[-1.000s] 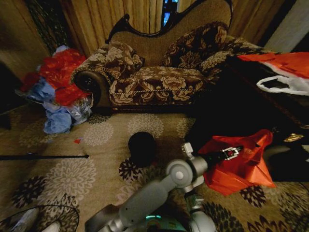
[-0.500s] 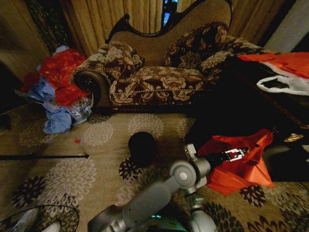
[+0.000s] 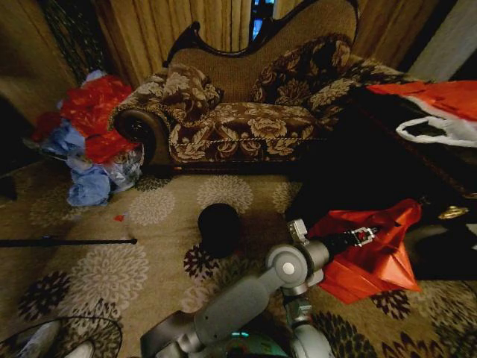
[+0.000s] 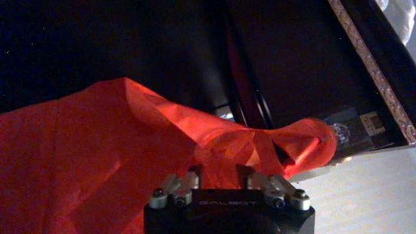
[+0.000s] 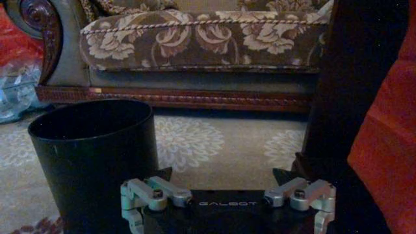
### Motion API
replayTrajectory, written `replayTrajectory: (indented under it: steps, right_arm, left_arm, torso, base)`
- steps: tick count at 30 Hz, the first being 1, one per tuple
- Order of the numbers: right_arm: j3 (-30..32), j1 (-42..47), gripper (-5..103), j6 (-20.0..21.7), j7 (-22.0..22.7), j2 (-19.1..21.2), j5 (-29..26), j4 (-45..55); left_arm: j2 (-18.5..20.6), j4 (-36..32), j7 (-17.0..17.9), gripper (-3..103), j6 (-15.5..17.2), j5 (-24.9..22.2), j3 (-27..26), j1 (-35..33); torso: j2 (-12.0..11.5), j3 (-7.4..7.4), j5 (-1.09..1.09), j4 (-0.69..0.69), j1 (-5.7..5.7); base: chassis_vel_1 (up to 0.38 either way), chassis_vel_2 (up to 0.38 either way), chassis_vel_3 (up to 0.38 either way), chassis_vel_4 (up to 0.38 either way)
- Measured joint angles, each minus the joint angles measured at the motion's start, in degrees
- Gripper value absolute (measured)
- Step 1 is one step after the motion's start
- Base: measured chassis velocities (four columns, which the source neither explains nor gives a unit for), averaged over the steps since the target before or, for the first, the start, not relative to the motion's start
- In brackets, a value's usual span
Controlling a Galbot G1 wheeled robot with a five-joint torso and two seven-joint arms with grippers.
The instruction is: Place a garbage bag over the trash bin.
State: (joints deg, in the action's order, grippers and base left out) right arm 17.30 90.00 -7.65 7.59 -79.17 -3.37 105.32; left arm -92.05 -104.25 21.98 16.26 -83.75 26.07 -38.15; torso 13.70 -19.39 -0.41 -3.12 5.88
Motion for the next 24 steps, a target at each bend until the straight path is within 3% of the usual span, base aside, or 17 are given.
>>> replayTrajectory:
  steps: [1, 4, 6, 8, 9, 19, 24]
  right_arm:
    - [0.0, 0.0, 100, 0.0, 0.0, 0.0, 0.0, 0.0]
    - [0.0, 0.0, 100, 0.0, 0.1, -0.1, 0.0, 0.0]
    - [0.0, 0.0, 100, 0.0, 0.1, -0.1, 0.1, 0.0]
    - [0.0, 0.0, 100, 0.0, 0.2, -0.3, 0.1, -0.1]
    - [0.1, 0.0, 100, -0.1, 0.3, -0.3, 0.2, -0.1]
    - [0.3, 0.5, 100, -0.2, 0.3, -0.5, 0.3, 0.2]
    - [0.4, 0.7, 100, -0.5, 0.2, -0.7, 0.6, 0.2]
  left_arm:
    - [0.0, 0.0, 0.0, 37, 0.0, 0.0, 0.0, 0.0]
    - [0.3, -0.3, 0.0, 20, 0.0, 0.0, 0.1, -0.3]
    - [0.3, -0.3, 0.0, 20, 0.0, 0.0, 0.1, -0.4]
    - [0.3, -0.4, 0.0, 4, 0.0, 0.0, 0.1, -0.3]
    - [0.3, -0.4, 0.0, 2, 0.0, 0.0, 0.1, -0.2]
    - [1.3, -0.4, 0.0, 0, 0.1, 0.4, -0.1, -0.1]
    - [4.1, -1.0, 1.2, 0, 0.9, 0.7, -0.1, -0.4]
  torso:
    - [0.0, 0.0, 0.0, 0.0, 0.0]
    - [0.0, 0.0, 0.0, 0.0, 0.0]
    - [0.0, 0.0, 0.0, 0.0, 0.0]
    - [0.0, 0.0, 0.0, 0.0, 0.0]
    - [0.0, 0.0, 0.0, 0.0, 0.0]
    - [0.0, 0.0, 0.0, 0.0, 0.0]
    - [0.0, 0.0, -0.01, 0.0, 0.0]
  base:
    - [0.0, 0.0, 0.0, 0.0]
    - [0.0, 0.0, 0.0, 0.0]
    - [0.0, 0.0, 0.0, 0.0]
    - [0.0, 0.0, 0.0, 0.0]
    - [0.0, 0.0, 0.0, 0.0]
    - [0.0, 0.0, 0.0, 0.0]
    - [0.0, 0.0, 0.0, 0.0]
